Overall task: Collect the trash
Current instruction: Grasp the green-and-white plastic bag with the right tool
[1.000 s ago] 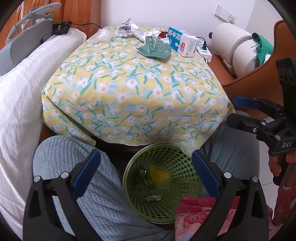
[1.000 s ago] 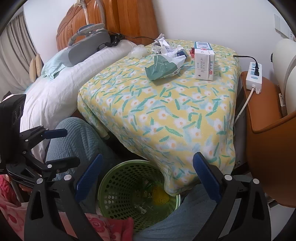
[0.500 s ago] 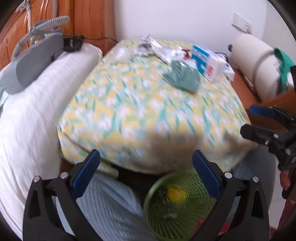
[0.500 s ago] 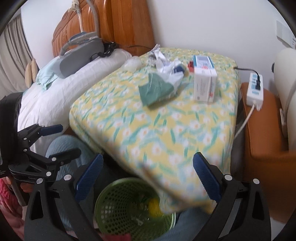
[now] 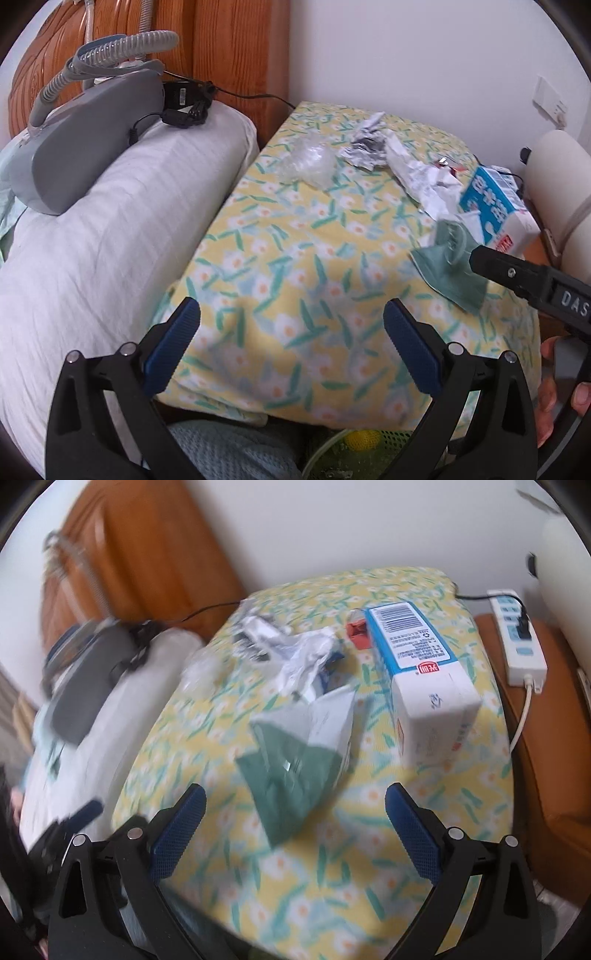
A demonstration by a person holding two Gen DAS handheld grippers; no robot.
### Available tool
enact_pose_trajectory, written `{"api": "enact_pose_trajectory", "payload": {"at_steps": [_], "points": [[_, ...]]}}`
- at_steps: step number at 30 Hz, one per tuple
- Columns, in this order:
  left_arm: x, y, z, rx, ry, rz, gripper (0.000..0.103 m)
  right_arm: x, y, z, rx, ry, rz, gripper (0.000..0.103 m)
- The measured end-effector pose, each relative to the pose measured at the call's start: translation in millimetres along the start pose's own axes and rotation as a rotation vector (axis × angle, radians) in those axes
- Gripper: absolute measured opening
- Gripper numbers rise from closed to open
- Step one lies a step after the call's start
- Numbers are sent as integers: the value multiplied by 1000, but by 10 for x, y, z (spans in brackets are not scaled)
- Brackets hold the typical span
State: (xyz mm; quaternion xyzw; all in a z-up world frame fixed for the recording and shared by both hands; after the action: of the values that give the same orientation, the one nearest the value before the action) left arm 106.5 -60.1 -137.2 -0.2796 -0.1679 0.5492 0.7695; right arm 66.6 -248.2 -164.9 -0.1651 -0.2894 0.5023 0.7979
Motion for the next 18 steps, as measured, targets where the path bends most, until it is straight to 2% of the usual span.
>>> {"api": "enact_pose_trajectory", "payload": {"at_steps": [3, 6, 13, 18], "points": [[76, -133, -89, 0, 12, 16, 95, 16, -63, -154, -17, 66, -61, 97], [131, -277, -170, -11, 21, 20, 95, 38, -95, -294, -15, 146, -68, 97], [152, -680, -439, -30, 70, 19, 95, 11, -100, -395, -32, 209, -87, 96], [25, -964, -704, -39, 94, -16, 95, -36, -117, -341, -39, 190, -68, 70]]}}
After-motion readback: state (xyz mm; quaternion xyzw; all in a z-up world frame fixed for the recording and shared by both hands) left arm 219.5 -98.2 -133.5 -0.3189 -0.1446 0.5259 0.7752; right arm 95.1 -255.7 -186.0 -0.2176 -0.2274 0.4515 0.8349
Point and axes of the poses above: each gripper's, at about its wrist camera, not at the fingertips, and z roughly against the way its jaws point, x to its left, y to its underside, the point moved 5 cm from there along -z, roughly the way its jaws point, and after that the axes turned 4 degrees about z, right-handed, at the moved point
